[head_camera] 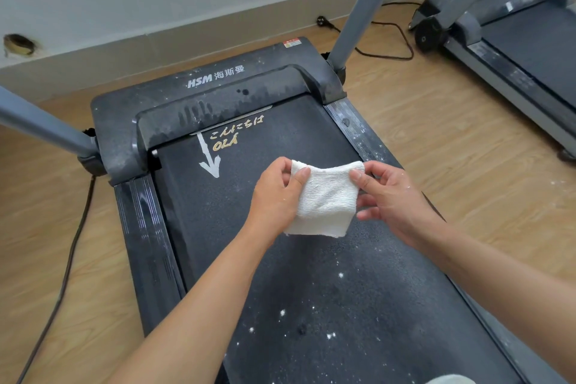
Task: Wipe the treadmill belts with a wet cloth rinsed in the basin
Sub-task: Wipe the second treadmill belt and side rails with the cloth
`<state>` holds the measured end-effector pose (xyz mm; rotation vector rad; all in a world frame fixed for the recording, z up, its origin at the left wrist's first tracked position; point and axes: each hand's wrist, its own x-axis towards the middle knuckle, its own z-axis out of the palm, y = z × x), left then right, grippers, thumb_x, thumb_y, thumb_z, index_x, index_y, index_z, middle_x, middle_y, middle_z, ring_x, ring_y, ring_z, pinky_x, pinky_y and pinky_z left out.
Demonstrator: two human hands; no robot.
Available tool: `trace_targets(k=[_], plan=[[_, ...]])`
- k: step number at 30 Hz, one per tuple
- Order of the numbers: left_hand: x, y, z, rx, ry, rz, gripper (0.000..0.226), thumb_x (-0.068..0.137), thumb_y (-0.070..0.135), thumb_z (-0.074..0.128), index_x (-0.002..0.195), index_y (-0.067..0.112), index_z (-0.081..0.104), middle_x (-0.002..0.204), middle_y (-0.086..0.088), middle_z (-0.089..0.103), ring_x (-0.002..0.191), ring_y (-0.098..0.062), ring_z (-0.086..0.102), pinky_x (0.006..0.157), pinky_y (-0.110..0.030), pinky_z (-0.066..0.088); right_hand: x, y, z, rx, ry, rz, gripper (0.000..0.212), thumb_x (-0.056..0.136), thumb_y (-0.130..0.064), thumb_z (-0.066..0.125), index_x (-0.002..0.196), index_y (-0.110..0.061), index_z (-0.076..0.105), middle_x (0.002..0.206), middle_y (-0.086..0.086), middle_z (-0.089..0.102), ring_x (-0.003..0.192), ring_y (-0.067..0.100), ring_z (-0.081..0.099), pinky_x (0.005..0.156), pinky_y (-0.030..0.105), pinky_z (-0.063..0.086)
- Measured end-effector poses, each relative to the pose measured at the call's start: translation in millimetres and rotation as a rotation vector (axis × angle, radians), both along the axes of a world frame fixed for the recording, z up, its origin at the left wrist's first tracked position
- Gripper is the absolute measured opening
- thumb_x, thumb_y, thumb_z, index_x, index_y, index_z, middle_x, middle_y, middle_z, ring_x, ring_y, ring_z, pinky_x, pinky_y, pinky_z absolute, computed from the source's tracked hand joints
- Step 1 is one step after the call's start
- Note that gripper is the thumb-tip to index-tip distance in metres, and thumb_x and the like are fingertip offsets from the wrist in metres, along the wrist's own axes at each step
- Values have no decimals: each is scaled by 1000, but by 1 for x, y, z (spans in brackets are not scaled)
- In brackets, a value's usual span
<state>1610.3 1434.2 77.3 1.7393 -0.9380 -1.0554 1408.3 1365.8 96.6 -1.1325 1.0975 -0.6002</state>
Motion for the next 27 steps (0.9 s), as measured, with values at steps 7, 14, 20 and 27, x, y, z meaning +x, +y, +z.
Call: trace_targets(k=[7,14,20,27], plan=[[2,-2,-8,-78,-91,15,24,98,40,71,93,17,71,99,-1,72,77,1,61,67,-10,44,-10,-5,0,-41,70,-54,29,96,-33,73,112,-11,79,105,14,80,82,17,71,64,21,58],[4,-1,1,-261,-116,46,33,91,38,81,77,12,65,98,10,75,96,2,66,81,-17,47,-12,-8,1,207,77,-116,45,81,-44,83,109,-8,79,107,10,81,84,14,73,62,21,57],[1,-3,10,-271,-42,120,32,93,40,78,83,13,67,82,-1,71,72,-5,59,70,-22,48,-5,-15,9,30,8,-205,54,65,-47,89,101,-7,83,114,3,80,119,12,69,107,38,55],[4,-5,11,-262,29,140,24,97,41,73,98,17,71,91,11,71,85,-1,65,77,-14,49,9,-8,19,38,-160,-223,23,87,-20,79,106,-7,78,112,14,79,107,31,76,102,47,59]])
